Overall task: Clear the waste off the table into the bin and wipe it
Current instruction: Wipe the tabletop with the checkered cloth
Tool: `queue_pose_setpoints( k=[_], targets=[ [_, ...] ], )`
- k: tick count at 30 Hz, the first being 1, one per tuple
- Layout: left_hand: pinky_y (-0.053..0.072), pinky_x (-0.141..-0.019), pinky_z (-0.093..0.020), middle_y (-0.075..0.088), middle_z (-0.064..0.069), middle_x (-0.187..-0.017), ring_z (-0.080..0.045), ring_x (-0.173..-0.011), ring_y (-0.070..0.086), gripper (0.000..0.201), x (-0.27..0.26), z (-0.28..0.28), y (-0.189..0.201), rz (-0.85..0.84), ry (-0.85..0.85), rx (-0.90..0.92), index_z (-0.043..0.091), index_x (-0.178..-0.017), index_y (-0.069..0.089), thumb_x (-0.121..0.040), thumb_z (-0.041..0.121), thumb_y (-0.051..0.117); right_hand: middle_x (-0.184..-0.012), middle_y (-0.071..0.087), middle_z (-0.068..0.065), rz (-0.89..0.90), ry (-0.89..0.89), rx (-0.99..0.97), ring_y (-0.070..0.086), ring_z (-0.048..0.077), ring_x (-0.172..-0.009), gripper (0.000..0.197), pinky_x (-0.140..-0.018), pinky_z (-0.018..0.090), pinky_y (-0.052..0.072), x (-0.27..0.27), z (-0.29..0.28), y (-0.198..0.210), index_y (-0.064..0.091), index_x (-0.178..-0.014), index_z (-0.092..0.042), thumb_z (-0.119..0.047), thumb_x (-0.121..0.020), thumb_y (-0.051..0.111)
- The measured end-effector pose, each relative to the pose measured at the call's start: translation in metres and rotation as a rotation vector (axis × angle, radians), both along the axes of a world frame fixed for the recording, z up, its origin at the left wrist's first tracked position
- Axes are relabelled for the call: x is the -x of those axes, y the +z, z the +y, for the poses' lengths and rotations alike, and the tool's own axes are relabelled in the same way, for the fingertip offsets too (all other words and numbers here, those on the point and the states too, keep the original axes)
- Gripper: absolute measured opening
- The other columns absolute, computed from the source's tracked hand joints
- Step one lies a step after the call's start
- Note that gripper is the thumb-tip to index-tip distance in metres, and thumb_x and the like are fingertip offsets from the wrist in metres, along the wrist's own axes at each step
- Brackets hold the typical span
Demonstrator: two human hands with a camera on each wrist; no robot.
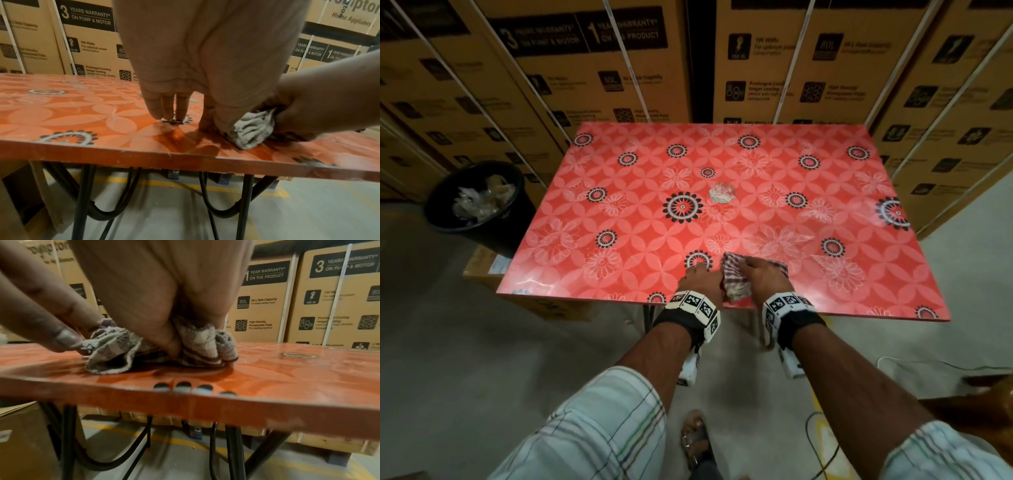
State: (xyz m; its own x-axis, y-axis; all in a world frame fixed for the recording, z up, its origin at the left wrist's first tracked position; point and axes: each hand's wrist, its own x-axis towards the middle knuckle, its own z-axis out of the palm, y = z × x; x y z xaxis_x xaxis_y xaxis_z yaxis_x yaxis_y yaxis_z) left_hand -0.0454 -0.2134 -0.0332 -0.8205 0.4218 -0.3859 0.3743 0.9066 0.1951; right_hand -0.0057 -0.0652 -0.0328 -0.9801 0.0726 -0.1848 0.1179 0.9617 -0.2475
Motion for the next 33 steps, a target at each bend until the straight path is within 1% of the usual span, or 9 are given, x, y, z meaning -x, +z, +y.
queue_pose_setpoints(
  k=[3,6,12,18,21,23,25,28,33],
  targets=[
    [0.030,-0.114,-0.051,0.014,-0.013,-0.160,-0.036,-0.144,0.019,0.054,0.017,0.003,-0.001,-0.006,-0.050,-0.019,0.013,-0.145,0.038,-0.094,0.023,0.053,-0.149,0.037,0.010,-0.024,0.026,-0.057,0.041,0.031,-0.132,0.054,-0.110,0.039,0.036,0.015,0.001,0.006,0.038,-0.143,-0.016,-0.008,-0.092,0.052],
    [0.033,-0.112,-0.049,0.021,-0.012,-0.158,-0.034,-0.140,0.025,0.052,0.038,0.006,-0.001,-0.035,-0.066,-0.048,0.010,-0.144,0.037,-0.095,0.022,0.051,-0.144,0.044,0.010,-0.030,0.017,-0.034,0.046,0.029,-0.128,0.049,-0.107,0.038,0.040,0.004,-0.005,0.005,0.040,-0.142,-0.016,-0.016,-0.094,0.051],
    [0.035,-0.110,-0.051,0.023,-0.009,-0.158,-0.037,-0.139,0.025,0.055,0.069,0.017,-0.007,-0.035,-0.142,-0.048,0.017,-0.146,0.034,-0.094,0.024,0.049,-0.146,0.041,0.010,0.004,0.011,0.121,0.037,0.026,-0.134,0.059,-0.114,0.035,0.026,0.011,0.001,-0.006,0.042,-0.141,-0.015,-0.021,-0.086,0.064],
    [0.045,-0.100,-0.047,0.042,-0.010,-0.137,-0.035,-0.126,0.039,0.045,0.082,0.020,-0.006,0.002,-0.148,-0.027,0.011,-0.134,0.046,-0.089,0.010,0.051,-0.153,0.032,0.006,-0.072,-0.035,0.038,0.035,0.027,-0.137,0.049,-0.113,0.033,0.027,0.087,0.030,-0.008,0.035,-0.145,-0.019,-0.017,-0.097,0.044],
    [0.044,-0.100,-0.049,0.045,-0.014,-0.132,-0.037,-0.122,0.043,0.039,0.100,0.027,0.001,-0.011,-0.141,-0.016,0.009,-0.131,0.050,-0.093,0.018,0.049,-0.146,0.043,0.008,-0.123,-0.081,0.058,0.046,0.026,-0.129,0.042,-0.109,0.033,0.036,0.085,0.027,-0.006,0.041,-0.142,-0.020,-0.024,-0.100,0.037],
    [0.039,-0.107,-0.051,0.035,-0.016,-0.146,-0.038,-0.134,0.033,0.046,0.108,0.029,0.000,0.029,-0.151,0.000,0.009,-0.138,0.045,-0.093,0.017,0.049,-0.143,0.047,0.006,-0.065,-0.063,0.063,0.048,0.024,-0.127,0.044,-0.108,0.034,0.037,0.064,0.020,-0.003,0.046,-0.138,-0.021,-0.026,-0.095,0.048],
    [0.036,-0.109,-0.053,0.021,-0.017,-0.156,-0.038,-0.142,0.022,0.051,0.115,0.032,-0.005,0.032,-0.146,0.011,0.009,-0.143,0.038,-0.092,0.013,0.049,-0.146,0.043,0.005,-0.019,0.017,0.110,0.040,0.024,-0.133,0.062,-0.113,0.035,0.030,0.045,0.016,0.000,0.045,-0.139,-0.019,-0.030,-0.081,0.066],
    [0.036,-0.109,-0.049,0.030,-0.017,-0.152,-0.038,-0.136,0.032,0.055,0.128,0.041,-0.001,0.010,-0.118,0.013,0.010,-0.146,0.033,-0.094,0.019,0.047,-0.150,0.037,0.007,-0.050,0.065,0.096,0.033,0.024,-0.138,0.070,-0.115,0.031,0.020,0.070,0.029,0.000,0.042,-0.141,-0.016,-0.028,-0.078,0.070],
    [0.040,-0.099,-0.041,0.046,-0.015,-0.135,-0.034,-0.121,0.047,0.042,0.150,0.049,0.012,0.120,-0.191,0.025,0.012,-0.141,0.044,-0.099,0.017,0.043,-0.150,0.036,0.007,-0.111,0.024,0.023,0.037,0.026,-0.135,0.055,-0.112,0.034,0.030,0.148,0.053,0.000,0.045,-0.139,-0.016,-0.010,-0.086,0.058]
  ],
)
